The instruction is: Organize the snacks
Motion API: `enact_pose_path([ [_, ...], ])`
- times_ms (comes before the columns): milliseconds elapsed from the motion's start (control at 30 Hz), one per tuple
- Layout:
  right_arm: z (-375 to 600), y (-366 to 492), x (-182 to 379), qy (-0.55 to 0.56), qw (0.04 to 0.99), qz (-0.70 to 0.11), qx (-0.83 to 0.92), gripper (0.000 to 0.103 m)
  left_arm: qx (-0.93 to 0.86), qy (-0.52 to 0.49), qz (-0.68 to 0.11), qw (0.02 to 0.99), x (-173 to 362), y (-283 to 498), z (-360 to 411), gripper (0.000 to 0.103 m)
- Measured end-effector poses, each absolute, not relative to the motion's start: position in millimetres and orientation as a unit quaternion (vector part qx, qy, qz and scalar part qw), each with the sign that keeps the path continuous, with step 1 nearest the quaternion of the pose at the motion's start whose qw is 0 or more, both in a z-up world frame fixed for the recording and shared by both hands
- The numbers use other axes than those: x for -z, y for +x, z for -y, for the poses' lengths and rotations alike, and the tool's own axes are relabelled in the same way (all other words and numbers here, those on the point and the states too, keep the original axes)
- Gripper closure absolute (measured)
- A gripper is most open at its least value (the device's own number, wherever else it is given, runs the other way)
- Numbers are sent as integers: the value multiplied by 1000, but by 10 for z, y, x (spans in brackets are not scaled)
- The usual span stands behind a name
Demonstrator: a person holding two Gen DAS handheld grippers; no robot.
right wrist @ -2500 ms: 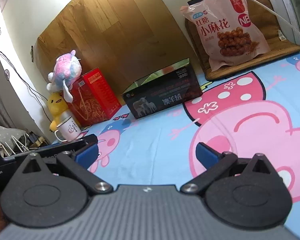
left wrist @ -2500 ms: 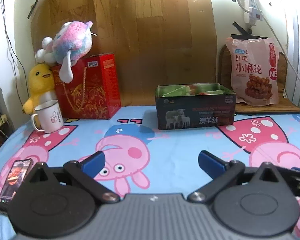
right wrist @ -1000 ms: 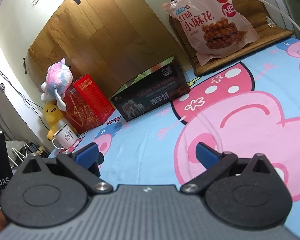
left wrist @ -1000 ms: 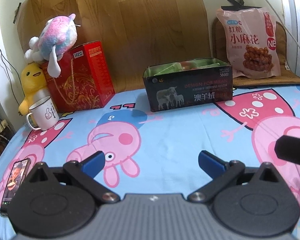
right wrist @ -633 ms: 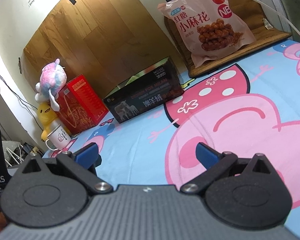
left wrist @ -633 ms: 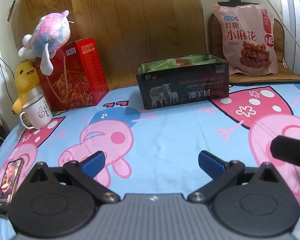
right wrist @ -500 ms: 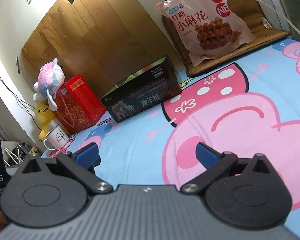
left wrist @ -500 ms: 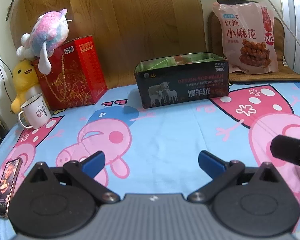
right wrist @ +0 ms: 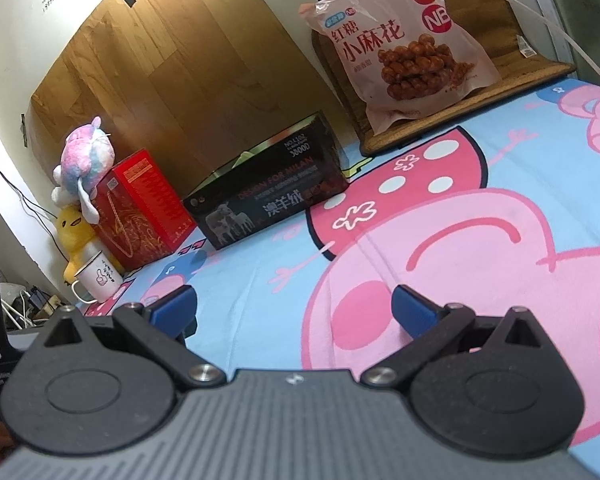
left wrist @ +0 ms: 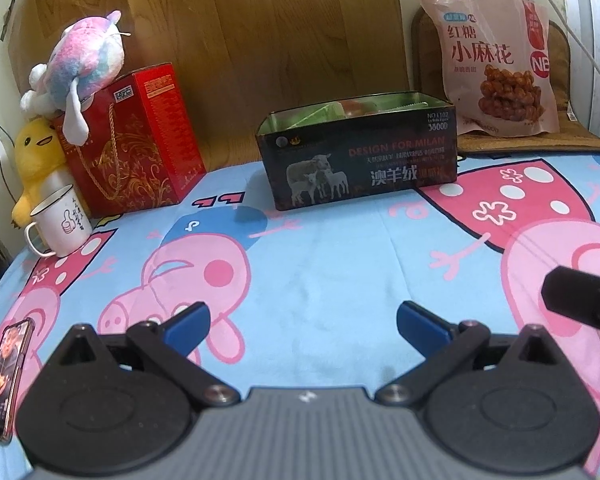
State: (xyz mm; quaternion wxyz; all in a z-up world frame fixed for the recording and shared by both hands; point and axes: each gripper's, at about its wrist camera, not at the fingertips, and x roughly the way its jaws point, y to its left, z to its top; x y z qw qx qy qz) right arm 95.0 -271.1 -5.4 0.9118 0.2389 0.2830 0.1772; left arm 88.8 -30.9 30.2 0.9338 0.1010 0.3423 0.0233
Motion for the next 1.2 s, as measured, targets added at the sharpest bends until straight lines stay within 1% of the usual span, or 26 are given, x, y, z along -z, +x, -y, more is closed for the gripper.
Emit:
enact_pose_path([
  [700,2769,1059,123,245,909,-291,-173,0,-23,110,-349,930,-257,994,374,0],
  [1200,2790,999,74,245,911,-281,-176,0,-24,111,-335,936,-362,877,380,0],
])
